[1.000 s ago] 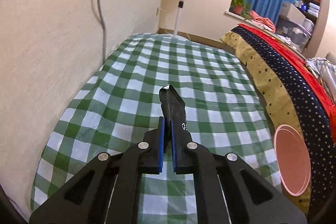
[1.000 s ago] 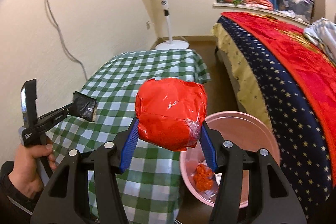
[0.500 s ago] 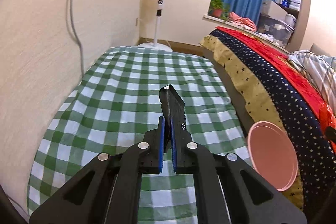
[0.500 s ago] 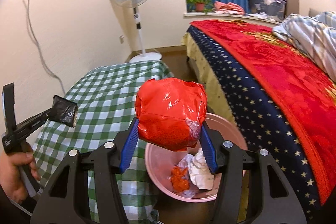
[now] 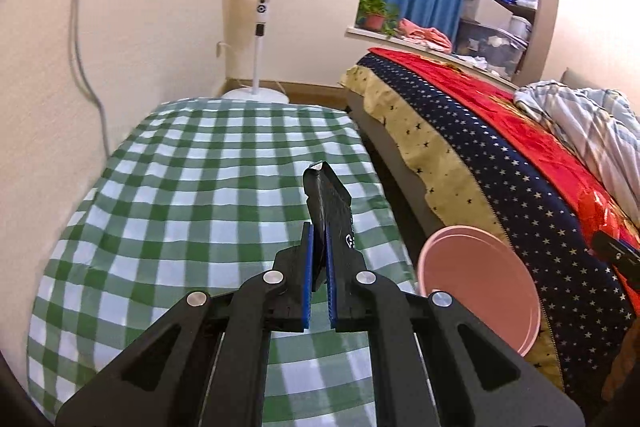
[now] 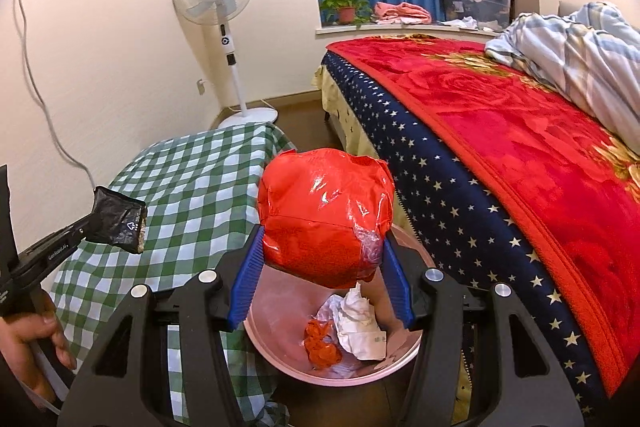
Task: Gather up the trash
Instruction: 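Lift and carry the black wallet and red bag over the pink bin with both grippers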
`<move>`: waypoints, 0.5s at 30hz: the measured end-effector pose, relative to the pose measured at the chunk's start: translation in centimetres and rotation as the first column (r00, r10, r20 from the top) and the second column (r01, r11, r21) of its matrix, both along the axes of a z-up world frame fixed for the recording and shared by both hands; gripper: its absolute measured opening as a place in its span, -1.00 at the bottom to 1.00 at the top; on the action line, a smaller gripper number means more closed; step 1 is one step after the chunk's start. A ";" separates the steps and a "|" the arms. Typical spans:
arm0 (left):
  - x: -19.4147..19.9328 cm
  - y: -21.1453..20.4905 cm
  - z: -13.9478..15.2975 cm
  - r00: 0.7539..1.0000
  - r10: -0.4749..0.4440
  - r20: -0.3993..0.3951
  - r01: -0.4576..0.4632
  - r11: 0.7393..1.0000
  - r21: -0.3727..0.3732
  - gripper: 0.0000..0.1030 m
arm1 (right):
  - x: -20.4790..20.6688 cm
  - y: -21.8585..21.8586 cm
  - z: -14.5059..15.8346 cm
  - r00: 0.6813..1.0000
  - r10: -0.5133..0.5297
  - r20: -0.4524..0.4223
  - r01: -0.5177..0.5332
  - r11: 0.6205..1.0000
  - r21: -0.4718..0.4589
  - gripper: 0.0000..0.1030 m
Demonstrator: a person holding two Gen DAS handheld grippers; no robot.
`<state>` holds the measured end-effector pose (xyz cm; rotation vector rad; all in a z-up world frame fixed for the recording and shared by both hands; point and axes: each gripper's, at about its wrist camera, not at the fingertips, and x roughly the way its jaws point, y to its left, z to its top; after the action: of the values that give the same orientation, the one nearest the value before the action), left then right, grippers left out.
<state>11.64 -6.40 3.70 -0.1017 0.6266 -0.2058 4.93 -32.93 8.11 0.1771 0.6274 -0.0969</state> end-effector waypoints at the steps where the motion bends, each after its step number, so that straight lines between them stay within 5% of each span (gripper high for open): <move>1: 0.0 -0.4 0.0 1.000 -0.006 0.001 0.006 1.000 0.000 -0.89 | 0.0 -0.1 -0.1 1.000 -0.004 0.000 0.004 1.000 0.001 0.08; 15: 0.6 -4.5 -0.4 0.995 -0.104 0.014 0.104 0.994 -0.017 -0.89 | 1.2 -1.6 -1.5 0.996 -0.083 -0.030 0.083 0.996 0.009 0.08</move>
<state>12.22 -10.85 3.34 -0.0849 0.6179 -0.3123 6.10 -34.52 6.60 0.2120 0.6505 -0.1768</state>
